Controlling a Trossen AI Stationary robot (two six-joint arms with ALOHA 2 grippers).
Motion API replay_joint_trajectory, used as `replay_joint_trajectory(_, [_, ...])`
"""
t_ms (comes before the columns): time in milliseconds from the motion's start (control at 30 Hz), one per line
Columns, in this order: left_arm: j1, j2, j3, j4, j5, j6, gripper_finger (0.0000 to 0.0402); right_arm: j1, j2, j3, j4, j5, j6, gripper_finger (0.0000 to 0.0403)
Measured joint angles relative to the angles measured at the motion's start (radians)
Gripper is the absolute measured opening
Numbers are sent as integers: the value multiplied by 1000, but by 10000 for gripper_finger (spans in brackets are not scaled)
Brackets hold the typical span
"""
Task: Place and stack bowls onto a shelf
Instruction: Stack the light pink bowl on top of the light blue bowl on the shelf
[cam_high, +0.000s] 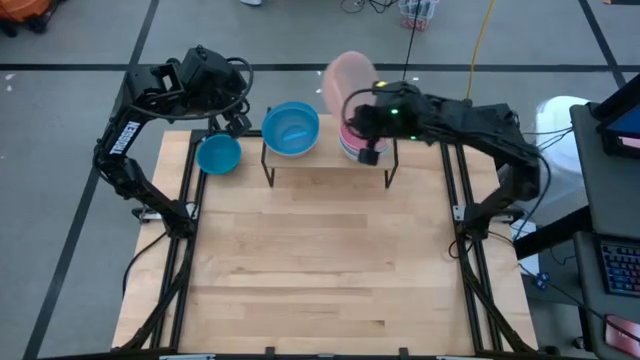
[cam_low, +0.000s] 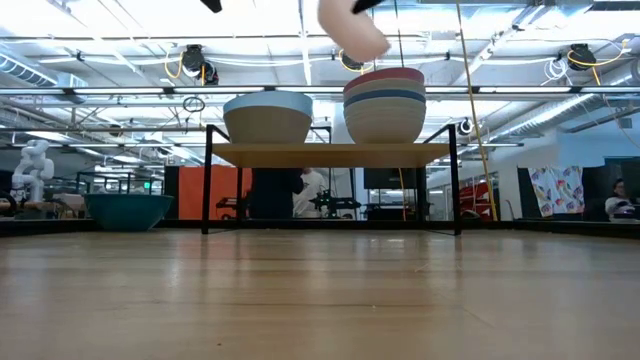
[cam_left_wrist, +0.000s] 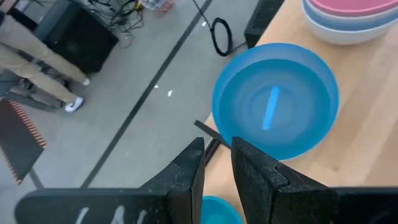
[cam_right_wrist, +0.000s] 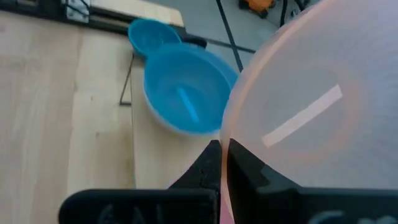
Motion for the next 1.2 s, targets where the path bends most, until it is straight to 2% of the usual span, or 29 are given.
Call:
replay_joint_trajectory(133, [4,-7,0,2,-22,-5,85,16,71,35,60,-6,-9,0])
replay_joint_trajectory(367, [12,-69,-1,45,-62,-50,85,12,156,47,174,-132,-29,0])
replay_joint_trajectory(533, [14,-118,0,66,-64,-60,85,-2,208,47,230,-161,-32,0])
replay_joint_trajectory(667, [13,-136,0,66,-63,-63,85,-24,244,47,239,-163,-32,0])
replay_joint_trajectory(867, [13,-137,0,65,-61,-63,85,-45,298,47,238,-264,-31,0])
replay_joint_trajectory(1200, [13,-136,0,64,-58,-49,85,-50,362,47,196,-266,-71,0])
